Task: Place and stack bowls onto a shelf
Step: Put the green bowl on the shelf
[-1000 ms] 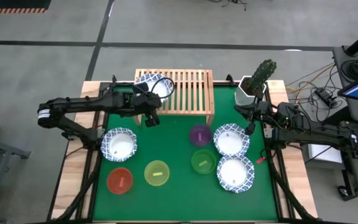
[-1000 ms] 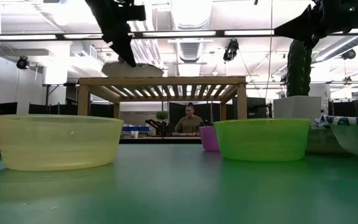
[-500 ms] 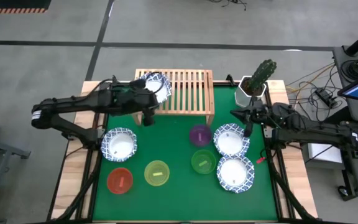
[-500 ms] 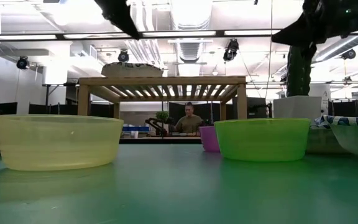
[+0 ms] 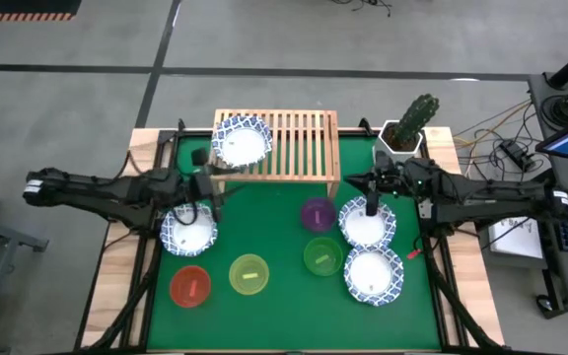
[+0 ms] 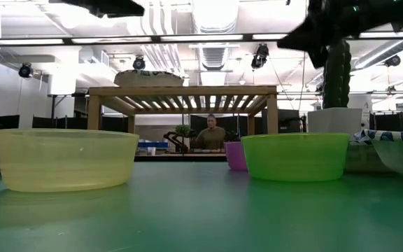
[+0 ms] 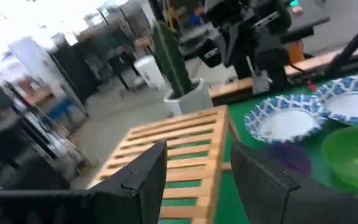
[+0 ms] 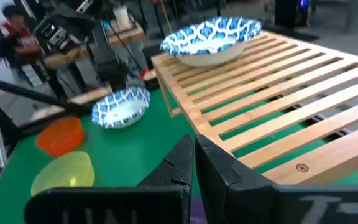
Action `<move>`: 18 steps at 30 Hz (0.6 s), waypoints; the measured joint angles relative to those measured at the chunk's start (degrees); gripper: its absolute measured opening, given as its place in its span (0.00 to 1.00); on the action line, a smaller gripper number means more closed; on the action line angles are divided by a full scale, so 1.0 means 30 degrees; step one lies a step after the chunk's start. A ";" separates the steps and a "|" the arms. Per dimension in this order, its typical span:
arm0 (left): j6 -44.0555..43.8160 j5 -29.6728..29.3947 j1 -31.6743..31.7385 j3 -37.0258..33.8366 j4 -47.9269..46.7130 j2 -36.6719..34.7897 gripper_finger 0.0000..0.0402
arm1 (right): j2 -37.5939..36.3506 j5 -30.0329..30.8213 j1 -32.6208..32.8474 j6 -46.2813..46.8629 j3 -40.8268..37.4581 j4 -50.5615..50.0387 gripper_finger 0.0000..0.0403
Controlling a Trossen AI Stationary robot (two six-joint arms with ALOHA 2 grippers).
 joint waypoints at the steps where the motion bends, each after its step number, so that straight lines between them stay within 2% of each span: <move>1: 0.0176 -0.0014 0.0006 -0.0615 0.0267 -0.0570 0.40 | 0.0300 0.0002 0.0000 0.0008 0.0673 -0.0930 0.02; 8: -0.0054 -0.0039 0.0008 -0.2962 0.0366 -0.3907 0.40 | 0.1948 0.0211 -0.0007 0.1289 0.6021 -0.7946 0.02; 14: -0.0058 -0.0677 0.0008 -0.3154 0.0226 -0.5801 0.40 | 0.3844 0.0208 0.0000 0.2294 0.9522 -1.2113 0.02; 18: 0.0175 -0.0682 0.0008 -0.3110 -0.0264 -0.6212 0.40 | 0.5529 0.0184 0.0048 0.2953 1.1351 -1.4112 0.02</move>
